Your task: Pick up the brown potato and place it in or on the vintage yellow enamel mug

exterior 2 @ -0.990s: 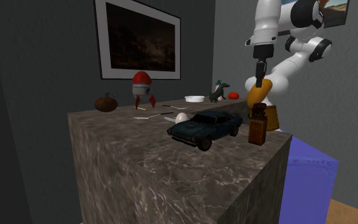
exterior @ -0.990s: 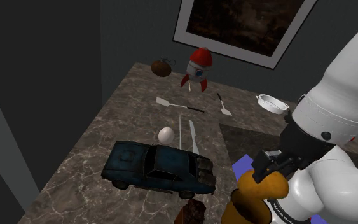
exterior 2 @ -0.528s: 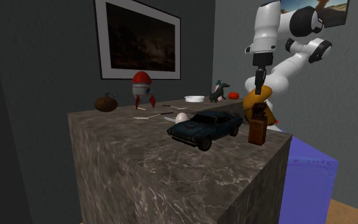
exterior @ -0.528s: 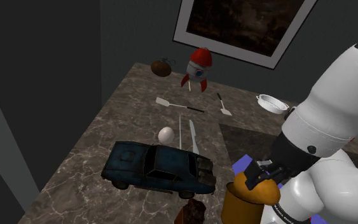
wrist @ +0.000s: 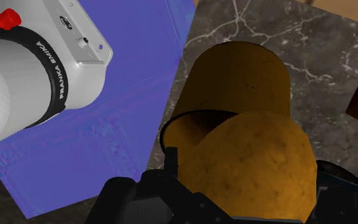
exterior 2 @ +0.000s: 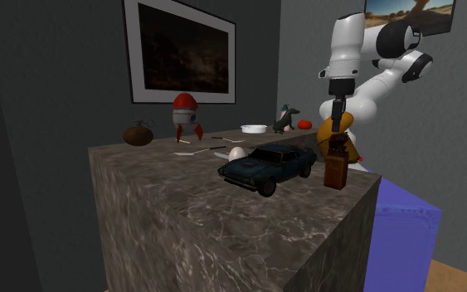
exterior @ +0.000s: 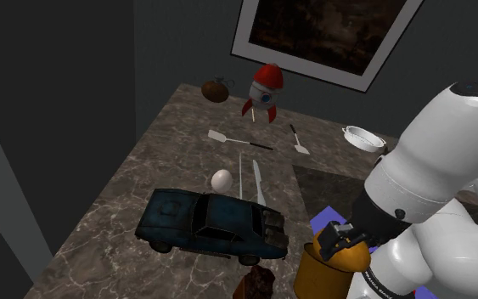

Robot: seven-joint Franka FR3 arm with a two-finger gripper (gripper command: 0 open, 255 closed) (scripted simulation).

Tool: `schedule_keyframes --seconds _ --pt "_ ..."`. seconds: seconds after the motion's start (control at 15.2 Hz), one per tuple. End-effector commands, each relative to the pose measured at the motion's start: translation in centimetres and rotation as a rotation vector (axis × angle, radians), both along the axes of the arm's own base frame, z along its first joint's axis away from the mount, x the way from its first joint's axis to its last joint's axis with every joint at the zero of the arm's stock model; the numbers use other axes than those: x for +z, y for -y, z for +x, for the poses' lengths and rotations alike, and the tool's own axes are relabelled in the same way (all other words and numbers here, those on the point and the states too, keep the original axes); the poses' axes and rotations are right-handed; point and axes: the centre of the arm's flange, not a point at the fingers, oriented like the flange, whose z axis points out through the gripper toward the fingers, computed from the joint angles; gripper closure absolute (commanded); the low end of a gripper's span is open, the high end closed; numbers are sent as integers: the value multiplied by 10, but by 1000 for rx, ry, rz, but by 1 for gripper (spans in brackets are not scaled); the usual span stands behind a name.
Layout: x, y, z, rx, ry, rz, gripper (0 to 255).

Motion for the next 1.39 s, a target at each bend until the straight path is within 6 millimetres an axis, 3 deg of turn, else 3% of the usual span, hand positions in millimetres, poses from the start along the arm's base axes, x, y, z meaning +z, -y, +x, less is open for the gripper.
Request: schedule_keyframes --seconds 0.0,0.13,0.2,0.53,0.79,1.32 --pt "-4 1 0 -2 -7 -6 255" --pt "-4 1 0 -2 -7 -6 255" --pt "-4 1 -1 -2 -7 -6 0" --pt "-4 1 0 -2 -7 -6 0" --pt "46 -3 1 -2 -7 -6 0" --pt "46 -3 1 -2 -7 -6 0"
